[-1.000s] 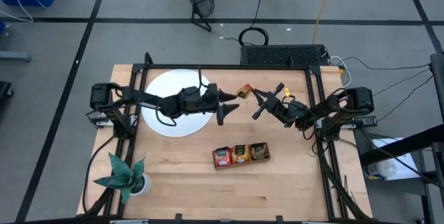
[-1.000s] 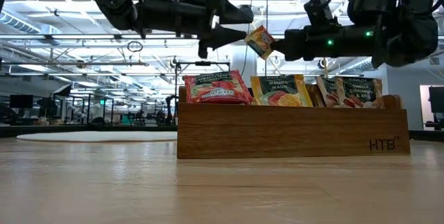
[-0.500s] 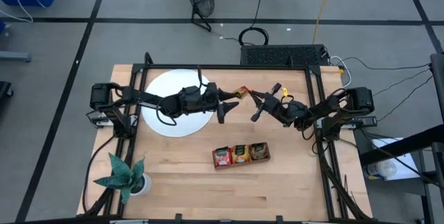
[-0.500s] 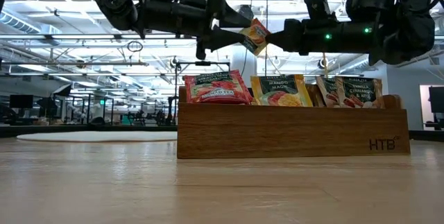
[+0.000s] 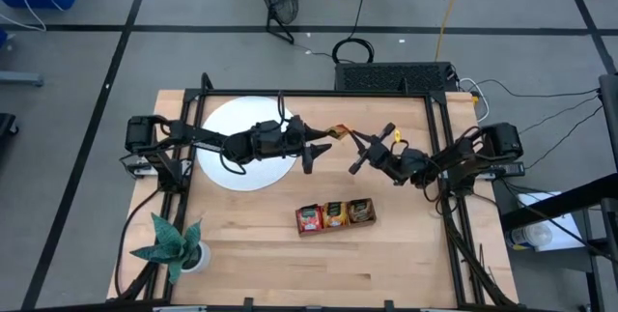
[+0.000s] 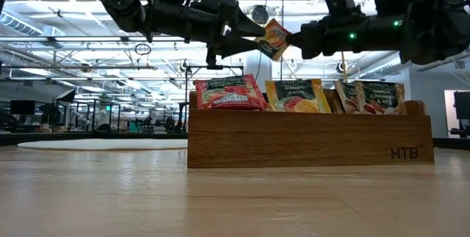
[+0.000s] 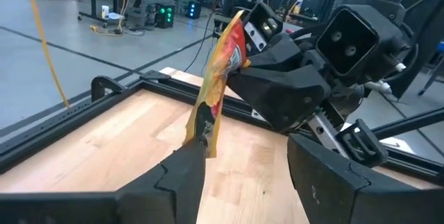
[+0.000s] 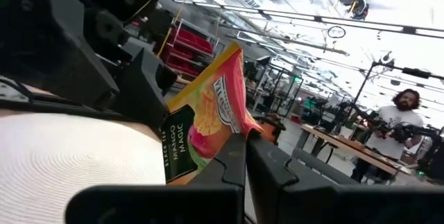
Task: Pick & Place Tea
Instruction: Put the orange tea bag into the middle section of the wooden organizer
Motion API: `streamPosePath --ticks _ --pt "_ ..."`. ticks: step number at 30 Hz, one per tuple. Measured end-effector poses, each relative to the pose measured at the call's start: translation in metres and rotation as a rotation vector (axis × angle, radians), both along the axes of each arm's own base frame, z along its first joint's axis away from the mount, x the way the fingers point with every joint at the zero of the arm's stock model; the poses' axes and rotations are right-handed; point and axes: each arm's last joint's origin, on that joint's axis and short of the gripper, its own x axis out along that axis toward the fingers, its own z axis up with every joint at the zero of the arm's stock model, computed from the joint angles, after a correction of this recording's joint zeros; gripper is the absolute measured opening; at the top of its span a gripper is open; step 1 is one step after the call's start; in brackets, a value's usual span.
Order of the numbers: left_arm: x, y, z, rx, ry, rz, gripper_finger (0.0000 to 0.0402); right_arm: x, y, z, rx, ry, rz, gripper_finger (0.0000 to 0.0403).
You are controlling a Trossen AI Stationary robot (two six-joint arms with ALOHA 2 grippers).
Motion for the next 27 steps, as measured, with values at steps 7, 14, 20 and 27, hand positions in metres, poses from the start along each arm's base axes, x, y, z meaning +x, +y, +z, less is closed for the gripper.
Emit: streamPosePath --ticks 7,14,20,27 --pt "0.0 0.0 -0.001 0.018 0.013 -0.001 0.0202 -0.001 0.007 0.001 -0.017 0.024 -0.033 0.0" --pt "0.0 0.0 -0.004 0.013 0.043 -0.001 0.0202 -0.003 0.016 0.006 -0.026 0.022 -0.04 0.0" --pt "0.0 0.0 -0.003 0.014 0.038 0.0 0.0202 -0.003 0.018 0.007 -0.02 0.012 -0.025 0.0" --pt "0.0 0.001 0.0 -0.003 0.003 0.018 0.0202 -0.003 0.018 0.006 -0.003 0.004 -0.008 0.0"
